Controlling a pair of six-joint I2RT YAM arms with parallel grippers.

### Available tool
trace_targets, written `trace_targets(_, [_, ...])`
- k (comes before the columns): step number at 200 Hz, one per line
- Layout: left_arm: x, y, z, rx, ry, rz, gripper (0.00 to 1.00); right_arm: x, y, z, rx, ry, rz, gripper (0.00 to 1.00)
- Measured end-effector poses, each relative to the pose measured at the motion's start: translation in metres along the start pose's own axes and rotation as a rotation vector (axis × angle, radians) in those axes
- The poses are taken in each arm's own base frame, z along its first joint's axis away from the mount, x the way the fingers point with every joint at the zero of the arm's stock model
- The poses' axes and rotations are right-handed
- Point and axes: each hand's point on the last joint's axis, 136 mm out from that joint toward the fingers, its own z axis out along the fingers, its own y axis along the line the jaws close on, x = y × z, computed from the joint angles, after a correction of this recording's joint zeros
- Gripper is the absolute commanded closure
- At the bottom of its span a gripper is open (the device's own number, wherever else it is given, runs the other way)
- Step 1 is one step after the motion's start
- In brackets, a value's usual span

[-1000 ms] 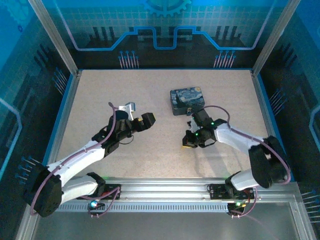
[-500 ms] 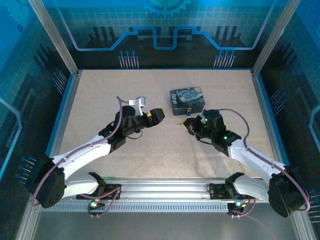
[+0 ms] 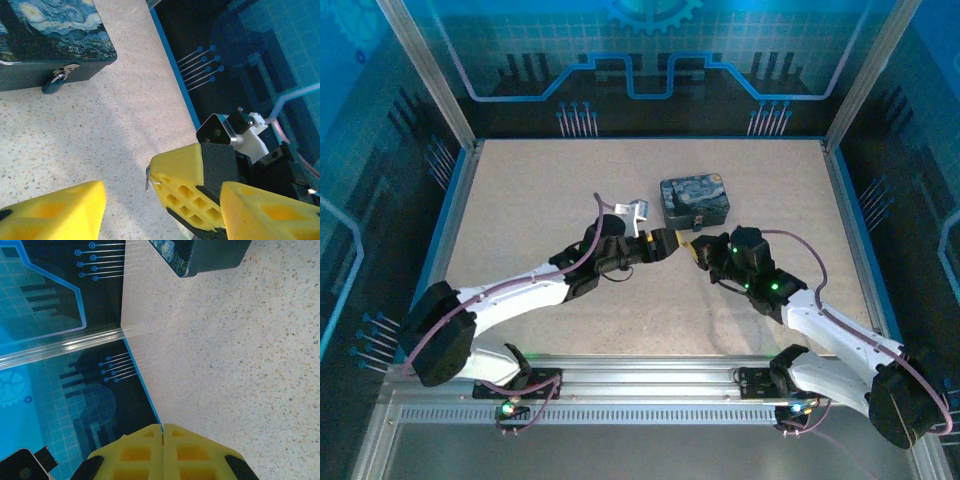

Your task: Unlock the padlock with the key

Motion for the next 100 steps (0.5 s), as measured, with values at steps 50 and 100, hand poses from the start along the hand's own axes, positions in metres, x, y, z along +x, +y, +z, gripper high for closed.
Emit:
trace_targets(50, [0.004, -0.003, 0.013, 0.007, 0.013, 0.005, 0.60, 0.004, 0.000, 0.000, 0.001, 0.005, 0.006, 1.00])
trace_targets(100, [0.005, -0.001, 0.014, 0.003, 0.017, 0.005, 0.66, 0.002, 0.000, 0.000, 0.000, -0.008, 0.016, 1.00])
